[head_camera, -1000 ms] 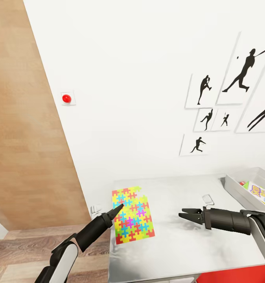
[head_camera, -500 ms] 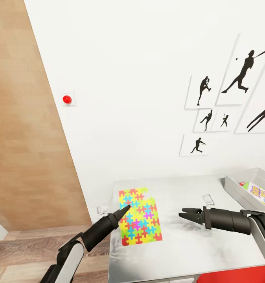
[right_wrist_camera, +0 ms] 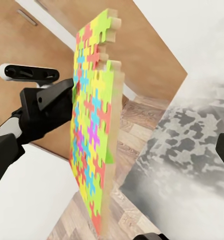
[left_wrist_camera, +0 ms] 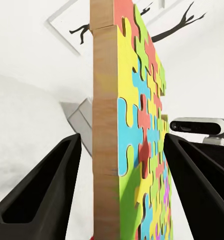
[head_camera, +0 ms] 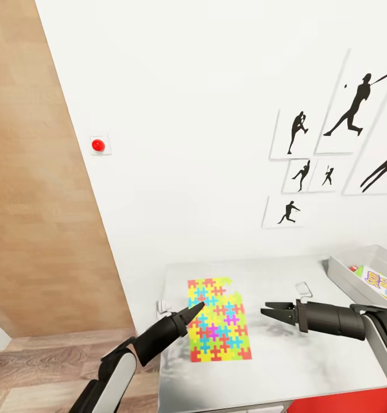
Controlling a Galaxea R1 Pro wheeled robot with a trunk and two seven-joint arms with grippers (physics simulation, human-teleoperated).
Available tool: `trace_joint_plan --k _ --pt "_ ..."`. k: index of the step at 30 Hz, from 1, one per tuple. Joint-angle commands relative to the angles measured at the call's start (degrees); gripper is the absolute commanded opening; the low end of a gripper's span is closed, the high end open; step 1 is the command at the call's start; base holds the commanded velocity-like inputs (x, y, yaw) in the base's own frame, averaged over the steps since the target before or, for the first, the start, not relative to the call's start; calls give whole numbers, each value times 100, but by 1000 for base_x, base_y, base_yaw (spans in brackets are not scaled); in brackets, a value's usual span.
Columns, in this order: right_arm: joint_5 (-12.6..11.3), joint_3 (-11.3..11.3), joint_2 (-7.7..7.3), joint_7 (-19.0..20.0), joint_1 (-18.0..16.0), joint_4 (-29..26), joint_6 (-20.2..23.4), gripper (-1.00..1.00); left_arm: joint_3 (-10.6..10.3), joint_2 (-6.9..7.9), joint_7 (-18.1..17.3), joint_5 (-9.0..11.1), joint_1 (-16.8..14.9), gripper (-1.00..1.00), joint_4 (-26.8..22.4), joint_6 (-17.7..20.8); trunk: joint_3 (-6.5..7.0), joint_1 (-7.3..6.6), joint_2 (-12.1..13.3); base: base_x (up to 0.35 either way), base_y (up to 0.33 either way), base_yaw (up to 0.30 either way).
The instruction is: Put all the toys in the child's room - the three board games (two on the bed and one on the table), the two jigsaw puzzles on the table, and the tennis ball on the table - inside the toy box on the table in the child's room.
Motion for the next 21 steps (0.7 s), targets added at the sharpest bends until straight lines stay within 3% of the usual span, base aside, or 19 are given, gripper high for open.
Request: trace_joint_plan --k 1,21 --pt "4 3 7 17 -12 0 25 100 -23 -19 5 54 -16 -100 22 39 -13 3 -13 0 0 0" --pt "10 32 54 -30 -84 0 25 100 -254 -195 45 44 -72 -100 285 -64 -12 3 -13 0 0 0"
